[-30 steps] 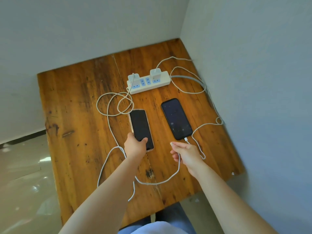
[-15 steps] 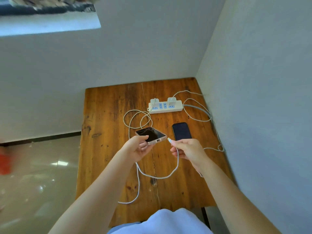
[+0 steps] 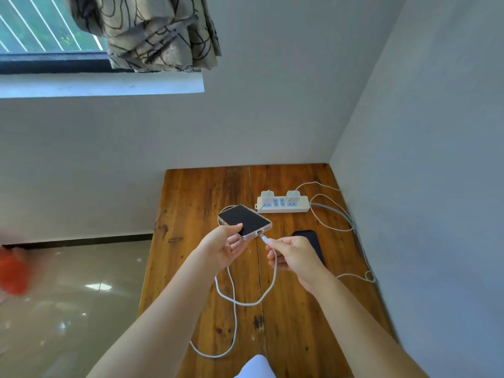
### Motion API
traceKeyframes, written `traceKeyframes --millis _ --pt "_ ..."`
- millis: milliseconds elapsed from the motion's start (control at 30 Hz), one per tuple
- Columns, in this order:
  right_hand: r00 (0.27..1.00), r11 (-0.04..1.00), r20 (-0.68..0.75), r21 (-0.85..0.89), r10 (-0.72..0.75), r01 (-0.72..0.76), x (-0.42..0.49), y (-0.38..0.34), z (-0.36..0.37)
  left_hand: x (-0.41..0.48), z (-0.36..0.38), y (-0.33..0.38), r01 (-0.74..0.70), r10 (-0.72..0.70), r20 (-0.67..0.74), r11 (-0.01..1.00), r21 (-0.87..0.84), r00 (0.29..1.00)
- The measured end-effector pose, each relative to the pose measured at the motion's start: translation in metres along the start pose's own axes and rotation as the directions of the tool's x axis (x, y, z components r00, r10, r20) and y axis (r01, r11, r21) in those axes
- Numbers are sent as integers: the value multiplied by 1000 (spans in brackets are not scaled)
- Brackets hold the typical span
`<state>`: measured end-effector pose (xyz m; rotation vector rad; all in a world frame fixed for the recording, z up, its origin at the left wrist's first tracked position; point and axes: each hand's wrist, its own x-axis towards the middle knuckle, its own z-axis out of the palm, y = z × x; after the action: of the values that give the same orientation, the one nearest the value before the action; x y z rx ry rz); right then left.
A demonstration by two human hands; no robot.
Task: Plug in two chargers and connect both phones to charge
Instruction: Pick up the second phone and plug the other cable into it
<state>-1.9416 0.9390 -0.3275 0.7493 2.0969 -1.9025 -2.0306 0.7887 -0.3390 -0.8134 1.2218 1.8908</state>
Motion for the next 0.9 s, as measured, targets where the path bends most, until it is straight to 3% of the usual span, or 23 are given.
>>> traceKeyframes --millis 900 --pt "964 984 -199 71 176 -165 -2 -5 22 -3 -3 -7 8 -7 -5 985 174 1000"
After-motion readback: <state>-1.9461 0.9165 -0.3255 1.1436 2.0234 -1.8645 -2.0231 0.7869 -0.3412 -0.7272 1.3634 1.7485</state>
